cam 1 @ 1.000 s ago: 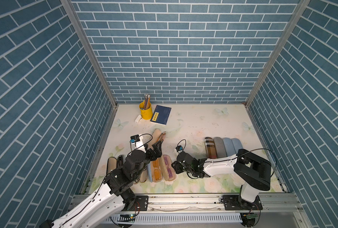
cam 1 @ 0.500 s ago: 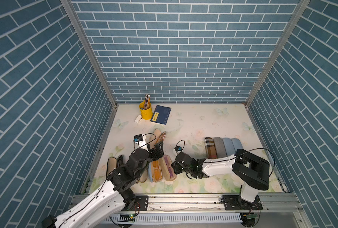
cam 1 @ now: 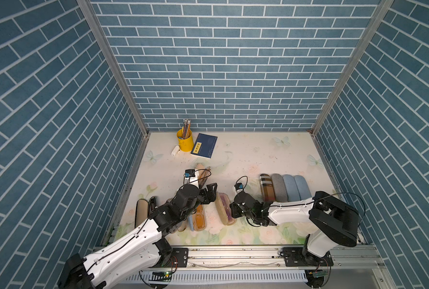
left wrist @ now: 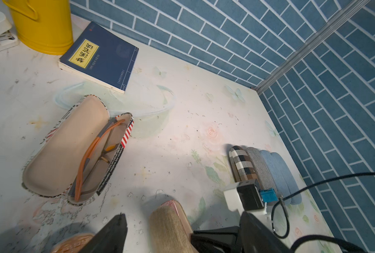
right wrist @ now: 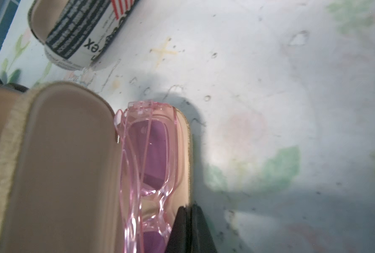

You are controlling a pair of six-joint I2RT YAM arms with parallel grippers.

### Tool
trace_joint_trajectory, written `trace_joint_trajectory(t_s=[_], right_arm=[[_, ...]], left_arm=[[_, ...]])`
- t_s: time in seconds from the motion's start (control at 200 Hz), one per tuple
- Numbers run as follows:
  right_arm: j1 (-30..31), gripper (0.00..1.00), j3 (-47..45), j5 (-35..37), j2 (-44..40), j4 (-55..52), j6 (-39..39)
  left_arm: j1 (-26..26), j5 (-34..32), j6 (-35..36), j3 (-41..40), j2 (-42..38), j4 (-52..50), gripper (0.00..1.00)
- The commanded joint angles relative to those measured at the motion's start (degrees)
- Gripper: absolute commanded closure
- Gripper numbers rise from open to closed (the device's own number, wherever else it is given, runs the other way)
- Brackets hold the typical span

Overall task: Close the glasses case
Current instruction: Move the glasses case to the center of the board.

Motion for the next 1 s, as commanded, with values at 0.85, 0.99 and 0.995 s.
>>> trace_joint_trajectory(t_s=[0.85, 0.99, 0.995], right_arm=[[-16.59, 0.94, -4.88, -0.01, -6.11, -1.74, -4.80], [-18.26, 0.94, -4.33, 0.65, -6.04, -2.42, -5.80], [-18.35, 0.94, -4.27, 0.68, -5.99, -2.45, -5.88]], left_arm=[[-6.18, 1.34, -1.39, 1.30, 10.53, 9.62, 0.17], [-6.46, 1.74, -1.87, 0.44, 11.33, 10.79, 0.17], [-6.55, 1.82, -1.88, 0.40, 11.42, 10.81, 0.18]])
